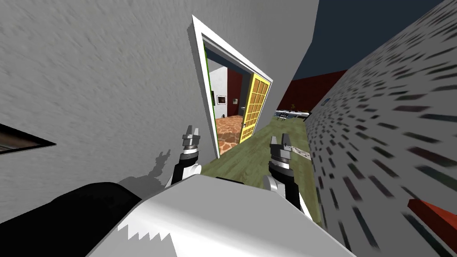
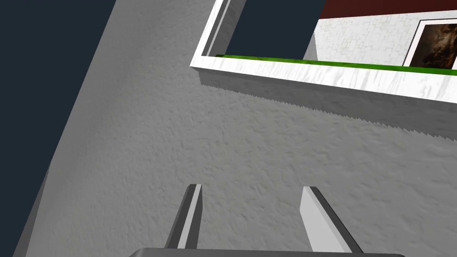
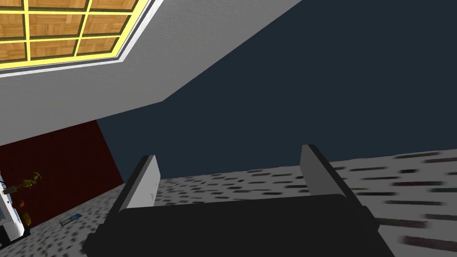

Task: Push the door open

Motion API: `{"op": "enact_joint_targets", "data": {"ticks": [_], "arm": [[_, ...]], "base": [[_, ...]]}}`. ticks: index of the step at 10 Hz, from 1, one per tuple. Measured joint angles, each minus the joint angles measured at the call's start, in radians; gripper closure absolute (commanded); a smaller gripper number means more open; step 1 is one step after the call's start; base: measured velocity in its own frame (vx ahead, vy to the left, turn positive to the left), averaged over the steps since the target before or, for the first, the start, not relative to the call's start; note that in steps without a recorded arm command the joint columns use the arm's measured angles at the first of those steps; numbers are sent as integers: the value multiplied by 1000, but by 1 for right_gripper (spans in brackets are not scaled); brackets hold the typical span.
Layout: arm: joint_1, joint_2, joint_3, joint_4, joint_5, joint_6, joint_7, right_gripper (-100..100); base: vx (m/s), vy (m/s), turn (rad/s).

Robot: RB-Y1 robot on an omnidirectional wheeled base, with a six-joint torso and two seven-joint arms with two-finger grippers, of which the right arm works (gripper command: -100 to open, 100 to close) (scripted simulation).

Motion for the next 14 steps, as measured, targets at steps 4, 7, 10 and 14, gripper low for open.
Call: {"op": "enact_joint_targets", "data": {"ticks": [4,7,10,14], "arm": [[-8,-20,6,47,58,32,23,-100],[-28,-39,6,91,113,76,46,-100],[-41,-59,3,131,163,115,64,-100],[-65,-81,7,198,241,168,95,-100]], "base": [[-250,-16,122],[-191,-14,143],[-92,-20,102],[-96,-29,135]]}}
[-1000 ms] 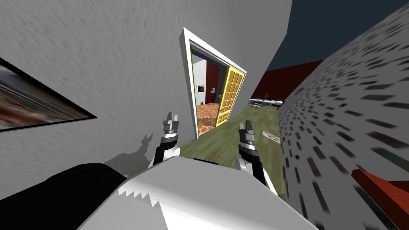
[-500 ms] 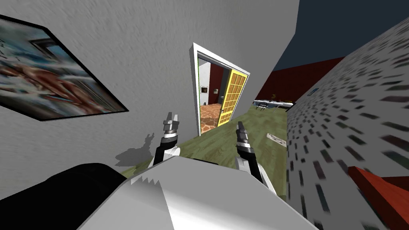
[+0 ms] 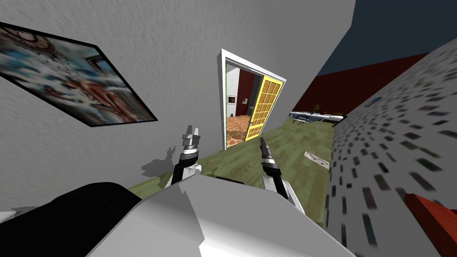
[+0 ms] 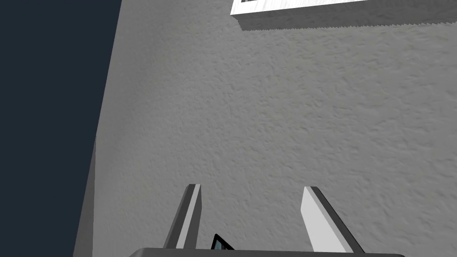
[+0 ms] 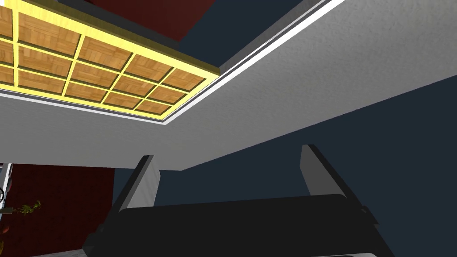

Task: Push the door open

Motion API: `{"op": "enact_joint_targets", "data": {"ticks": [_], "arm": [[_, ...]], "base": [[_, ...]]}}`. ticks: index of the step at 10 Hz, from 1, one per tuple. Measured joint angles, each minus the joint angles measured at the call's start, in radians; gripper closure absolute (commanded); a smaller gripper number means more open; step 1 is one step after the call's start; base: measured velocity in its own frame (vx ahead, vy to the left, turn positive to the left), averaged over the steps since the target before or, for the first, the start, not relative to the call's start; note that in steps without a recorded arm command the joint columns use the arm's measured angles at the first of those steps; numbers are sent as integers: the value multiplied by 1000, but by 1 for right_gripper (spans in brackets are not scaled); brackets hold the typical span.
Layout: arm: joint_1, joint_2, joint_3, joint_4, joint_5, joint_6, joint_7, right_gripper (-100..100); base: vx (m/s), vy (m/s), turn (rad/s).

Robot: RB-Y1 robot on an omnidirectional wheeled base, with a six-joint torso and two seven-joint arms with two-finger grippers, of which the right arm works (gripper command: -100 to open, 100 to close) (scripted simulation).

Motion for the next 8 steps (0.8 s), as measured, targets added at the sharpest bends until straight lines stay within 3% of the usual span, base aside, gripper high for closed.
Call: {"op": "enact_joint_targets", "data": {"ticks": [3,8], "arm": [[-6,-6,7,51,56,23,27,-100],[-29,-28,12,111,144,95,60,-100]], "base": [[-27,-44,111],[-37,-37,113]]}}
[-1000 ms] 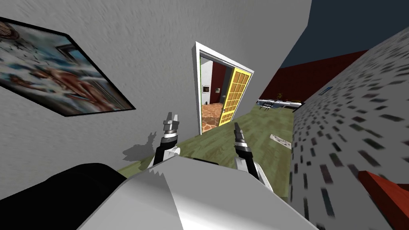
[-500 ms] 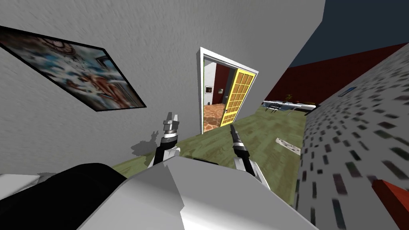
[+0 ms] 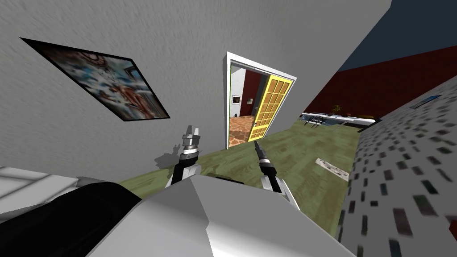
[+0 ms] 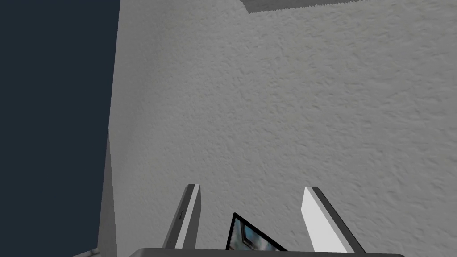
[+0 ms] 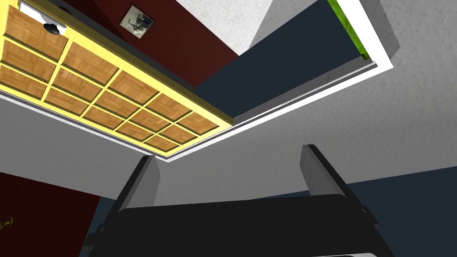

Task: Push the door open

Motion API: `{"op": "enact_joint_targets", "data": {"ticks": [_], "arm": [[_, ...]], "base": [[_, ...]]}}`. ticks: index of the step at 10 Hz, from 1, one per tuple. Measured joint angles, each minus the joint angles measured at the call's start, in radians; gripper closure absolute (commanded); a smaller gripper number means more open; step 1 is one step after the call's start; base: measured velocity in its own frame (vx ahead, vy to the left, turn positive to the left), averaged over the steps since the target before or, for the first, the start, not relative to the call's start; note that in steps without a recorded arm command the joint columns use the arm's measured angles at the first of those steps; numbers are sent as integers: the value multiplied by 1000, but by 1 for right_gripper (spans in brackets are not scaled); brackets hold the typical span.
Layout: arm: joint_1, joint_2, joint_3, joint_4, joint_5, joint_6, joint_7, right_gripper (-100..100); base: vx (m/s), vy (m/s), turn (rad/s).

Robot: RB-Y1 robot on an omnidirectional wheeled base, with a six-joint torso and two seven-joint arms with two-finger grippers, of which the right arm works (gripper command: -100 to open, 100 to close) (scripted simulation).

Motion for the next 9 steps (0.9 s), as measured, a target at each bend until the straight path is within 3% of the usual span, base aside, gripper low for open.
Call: {"op": "enact_joint_targets", "data": {"ticks": [3,6,9], "arm": [[-12,-19,-3,51,53,32,18,-100],[-27,-19,3,109,119,65,51,-100],[-50,-35,3,166,178,107,74,-100]], "base": [[-13,-51,122],[0,-70,122],[-10,-61,130]]}}
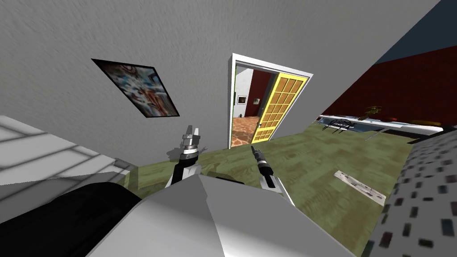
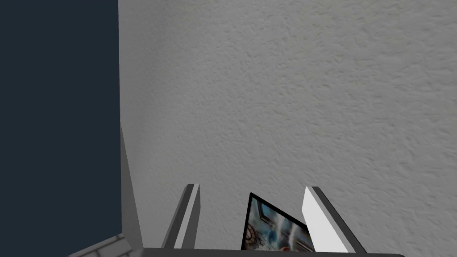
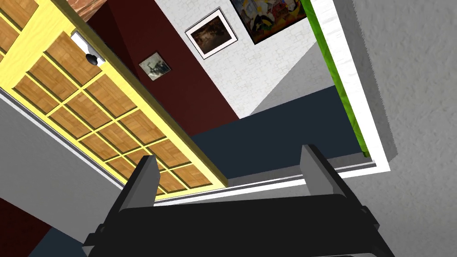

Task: Push the door open

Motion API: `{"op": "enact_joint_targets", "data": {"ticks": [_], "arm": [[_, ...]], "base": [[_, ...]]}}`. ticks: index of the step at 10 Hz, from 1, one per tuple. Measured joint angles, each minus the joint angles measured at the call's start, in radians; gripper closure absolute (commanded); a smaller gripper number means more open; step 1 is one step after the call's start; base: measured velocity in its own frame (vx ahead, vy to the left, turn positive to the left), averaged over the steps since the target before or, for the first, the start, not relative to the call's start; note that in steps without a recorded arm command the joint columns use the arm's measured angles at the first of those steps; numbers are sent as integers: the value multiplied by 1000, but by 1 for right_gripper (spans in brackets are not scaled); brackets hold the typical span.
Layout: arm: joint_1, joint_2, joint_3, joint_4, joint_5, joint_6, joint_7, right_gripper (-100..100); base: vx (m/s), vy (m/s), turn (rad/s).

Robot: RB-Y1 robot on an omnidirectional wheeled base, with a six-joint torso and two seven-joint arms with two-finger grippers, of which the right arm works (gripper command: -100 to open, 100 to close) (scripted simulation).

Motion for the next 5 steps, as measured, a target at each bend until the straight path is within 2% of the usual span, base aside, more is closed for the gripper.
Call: {"op": "enact_joint_targets", "data": {"ticks": [3,5], "arm": [[-11,-18,4,46,61,44,22,-100],[-17,-17,7,73,99,67,39,-100]], "base": [[3,-68,103],[13,-82,104]]}}
